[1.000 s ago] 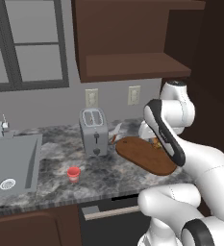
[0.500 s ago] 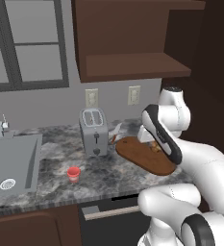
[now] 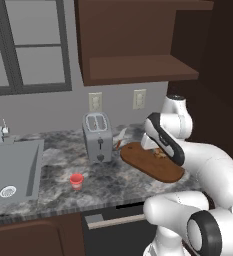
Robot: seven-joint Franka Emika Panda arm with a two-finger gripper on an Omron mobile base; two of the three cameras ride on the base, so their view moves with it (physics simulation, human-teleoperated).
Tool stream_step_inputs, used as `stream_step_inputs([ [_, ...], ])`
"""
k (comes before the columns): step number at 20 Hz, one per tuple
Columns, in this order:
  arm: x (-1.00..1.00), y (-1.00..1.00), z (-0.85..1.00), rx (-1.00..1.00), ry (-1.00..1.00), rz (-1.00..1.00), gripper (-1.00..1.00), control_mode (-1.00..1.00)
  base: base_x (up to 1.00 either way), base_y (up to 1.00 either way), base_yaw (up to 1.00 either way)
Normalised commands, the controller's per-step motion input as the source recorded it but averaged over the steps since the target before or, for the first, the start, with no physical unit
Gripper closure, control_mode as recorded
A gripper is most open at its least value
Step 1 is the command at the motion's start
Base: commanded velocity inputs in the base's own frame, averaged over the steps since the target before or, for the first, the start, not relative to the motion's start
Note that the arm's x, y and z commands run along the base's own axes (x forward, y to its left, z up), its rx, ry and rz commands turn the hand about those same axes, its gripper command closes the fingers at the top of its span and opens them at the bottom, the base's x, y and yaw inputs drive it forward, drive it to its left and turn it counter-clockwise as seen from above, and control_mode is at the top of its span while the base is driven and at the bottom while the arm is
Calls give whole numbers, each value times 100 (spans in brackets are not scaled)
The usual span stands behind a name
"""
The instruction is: Pick the bread, place it on the cutting board, pick the jam, place it on the counter, and close the cabinet.
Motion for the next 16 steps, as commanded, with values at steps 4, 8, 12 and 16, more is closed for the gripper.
stream_step_inputs([
  [4, 21, -8, -21, 0, 0, 0, 100, -100, 0, 0, 0],
  [8, 17, -5, -22, 0, 0, 0, 100, -100, 0, 0, 0],
  [12, 12, 0, -25, 0, 0, 0, 100, -100, 0, 0, 0],
  [16, 6, 0, -28, 0, 0, 0, 100, -100, 0, 0, 0],
])
